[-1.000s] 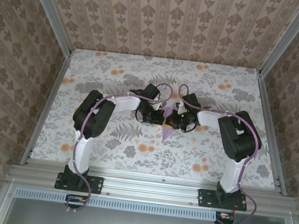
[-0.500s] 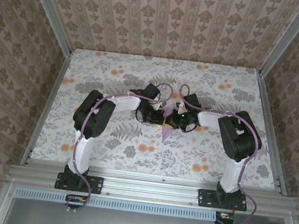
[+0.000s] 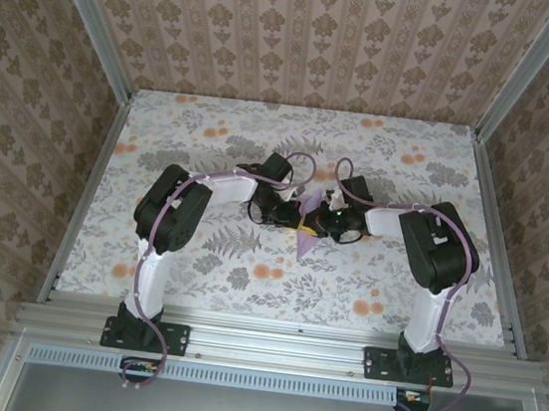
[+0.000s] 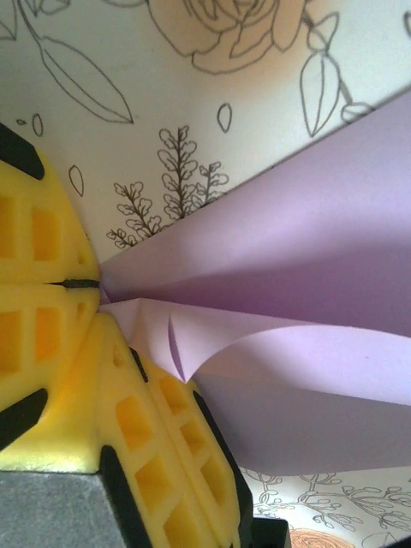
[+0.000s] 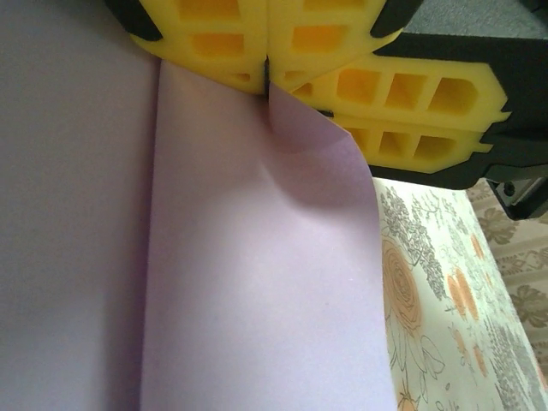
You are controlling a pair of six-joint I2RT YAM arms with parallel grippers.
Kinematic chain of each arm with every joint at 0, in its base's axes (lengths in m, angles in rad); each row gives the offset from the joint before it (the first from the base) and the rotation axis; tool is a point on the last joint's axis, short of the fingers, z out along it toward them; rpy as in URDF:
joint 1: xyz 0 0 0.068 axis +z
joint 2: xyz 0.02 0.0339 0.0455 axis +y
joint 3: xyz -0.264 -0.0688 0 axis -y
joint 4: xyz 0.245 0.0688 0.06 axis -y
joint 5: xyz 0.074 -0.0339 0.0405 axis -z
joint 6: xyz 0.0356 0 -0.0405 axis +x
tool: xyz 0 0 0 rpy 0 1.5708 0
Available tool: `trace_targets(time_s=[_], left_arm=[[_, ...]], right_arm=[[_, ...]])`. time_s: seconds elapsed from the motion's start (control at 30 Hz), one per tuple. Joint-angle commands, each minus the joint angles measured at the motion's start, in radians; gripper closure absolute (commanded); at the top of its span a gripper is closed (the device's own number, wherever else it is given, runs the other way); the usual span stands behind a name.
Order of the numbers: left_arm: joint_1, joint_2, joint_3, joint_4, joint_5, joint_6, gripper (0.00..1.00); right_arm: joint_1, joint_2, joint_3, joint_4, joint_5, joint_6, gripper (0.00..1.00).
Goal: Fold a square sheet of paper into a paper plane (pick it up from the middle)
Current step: Fourth fold the wing at the center of the table.
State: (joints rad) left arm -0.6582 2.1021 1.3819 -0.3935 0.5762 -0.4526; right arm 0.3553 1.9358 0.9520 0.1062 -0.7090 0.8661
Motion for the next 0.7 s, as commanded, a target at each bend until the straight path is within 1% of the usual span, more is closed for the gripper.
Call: trace_targets(time_s=[0.0,0.17,0.3,0.63,0.67], left_arm=[[-0.008,0.050,-0.027,0.039,0.018,-0.007,1.00],[-0.004,0.045,-0.029,0.053,0.032,-0.013,1.00],[-0.001,0.041,-0.034,0.072,0.056,-0.024,1.00],[0.020,-0.039,-0.037,0.099,0.060,-0.045,1.00],[0.023,-0.044,-0.035,0.099,0.092,-0.047,1.00]], right_arm=[[0.023,0.053,-0.011,0.116,-0.031,0.049,0.98],[0.023,0.072,-0.015,0.116,-0.024,0.046,0.98],[0.022,0.089,-0.015,0.076,0.001,0.015,0.97],[0.022,0.117,-0.036,0.027,0.046,-0.038,0.92],[0.023,0.119,-0.039,0.029,0.046,-0.038,0.92]])
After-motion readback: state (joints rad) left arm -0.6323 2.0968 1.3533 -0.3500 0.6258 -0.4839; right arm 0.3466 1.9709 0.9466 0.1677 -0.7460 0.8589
